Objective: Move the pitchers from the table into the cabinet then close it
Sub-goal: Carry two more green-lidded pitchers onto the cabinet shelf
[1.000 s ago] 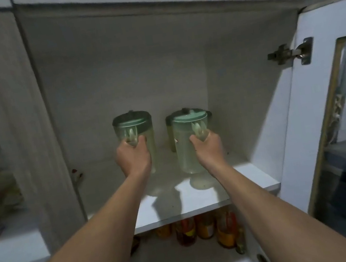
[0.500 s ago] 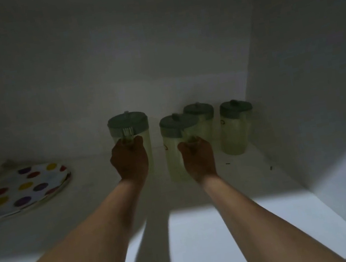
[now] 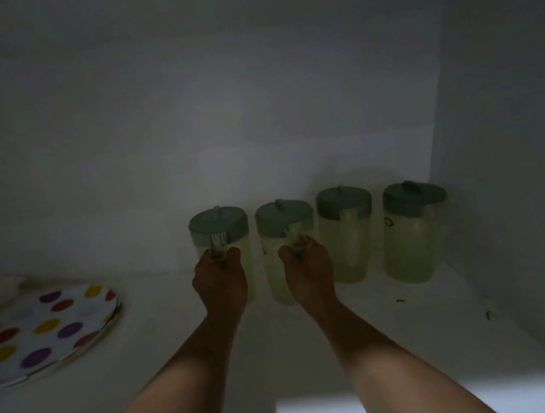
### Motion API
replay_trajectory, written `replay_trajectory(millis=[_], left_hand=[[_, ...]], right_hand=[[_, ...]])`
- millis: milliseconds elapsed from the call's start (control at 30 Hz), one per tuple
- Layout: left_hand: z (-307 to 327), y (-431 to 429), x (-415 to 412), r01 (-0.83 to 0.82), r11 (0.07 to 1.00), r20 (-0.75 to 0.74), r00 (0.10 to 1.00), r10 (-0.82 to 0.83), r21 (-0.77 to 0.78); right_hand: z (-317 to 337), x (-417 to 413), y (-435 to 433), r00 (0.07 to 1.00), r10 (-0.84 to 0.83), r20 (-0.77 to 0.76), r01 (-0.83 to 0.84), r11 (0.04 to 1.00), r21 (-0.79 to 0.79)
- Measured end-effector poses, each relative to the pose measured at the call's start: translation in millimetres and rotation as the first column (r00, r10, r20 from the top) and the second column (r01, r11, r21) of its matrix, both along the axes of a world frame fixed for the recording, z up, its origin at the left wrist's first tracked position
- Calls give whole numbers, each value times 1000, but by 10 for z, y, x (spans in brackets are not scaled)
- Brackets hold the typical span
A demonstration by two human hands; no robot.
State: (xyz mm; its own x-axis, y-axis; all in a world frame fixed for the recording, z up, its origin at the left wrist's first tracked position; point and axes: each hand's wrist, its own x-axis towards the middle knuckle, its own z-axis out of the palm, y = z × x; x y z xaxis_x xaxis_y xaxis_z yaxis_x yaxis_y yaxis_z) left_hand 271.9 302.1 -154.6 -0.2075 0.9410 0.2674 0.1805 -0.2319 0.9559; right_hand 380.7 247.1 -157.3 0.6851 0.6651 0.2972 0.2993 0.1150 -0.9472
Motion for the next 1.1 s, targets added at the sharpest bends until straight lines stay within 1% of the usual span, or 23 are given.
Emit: replay_trajectory(millis=[100, 233, 300, 367, 467, 533, 600, 667, 733, 833, 867, 1000, 1100], left_hand=[[17, 130, 21, 7, 1000, 12, 1000, -7, -13], [30, 236, 30, 23, 999, -7, 1000, -24, -25], [37, 269, 27, 36, 999, -35, 999, -37, -33], [38, 282, 11, 37, 996, -82, 996, -45, -86], [33, 229, -34, -52, 981, -153, 988, 23, -187], [70, 152, -77, -148, 975, -229, 967, 108, -164], [147, 59, -137, -204, 970, -292, 943, 158, -134], [238, -55, -218, -213, 970, -328, 931, 163, -121], [325, -203, -306, -184, 980, -401, 906, 138, -78], [453, -485, -471, -78, 996, -566, 820, 82, 31], [501, -581, -529, -30, 999, -610, 791, 50, 43], [735, -1069, -838, 168, 984, -687, 722, -85, 54], [950, -1551, -1187, 260, 954, -719, 691, -74, 151]], right_hand=[[-7, 24, 142, 1000, -7, 3, 7, 1000, -2], [-19, 47, 231, 1000, -11, 22, 11, 1000, -14], [-26, 59, 237, 1000, -9, 26, 10, 1000, -17], [-18, 56, 209, 1000, 7, 19, -7, 1000, -17], [16, 50, 106, 999, 13, 33, -9, 995, -98], [30, 51, 15, 999, 8, 48, -1, 991, -137], [35, 45, -83, 992, -7, 127, 36, 973, -228], [105, 13, -233, 972, -20, 236, 106, 928, -357], [235, -43, -423, 945, -36, 324, 181, 884, -430], [473, -180, -745, 915, -31, 402, 224, 868, -443], [561, -231, -850, 909, -16, 417, 224, 862, -455], [970, -510, -1352, 863, 44, 504, 254, 823, -508], [1203, -854, -1768, 821, 48, 569, 267, 848, -457]])
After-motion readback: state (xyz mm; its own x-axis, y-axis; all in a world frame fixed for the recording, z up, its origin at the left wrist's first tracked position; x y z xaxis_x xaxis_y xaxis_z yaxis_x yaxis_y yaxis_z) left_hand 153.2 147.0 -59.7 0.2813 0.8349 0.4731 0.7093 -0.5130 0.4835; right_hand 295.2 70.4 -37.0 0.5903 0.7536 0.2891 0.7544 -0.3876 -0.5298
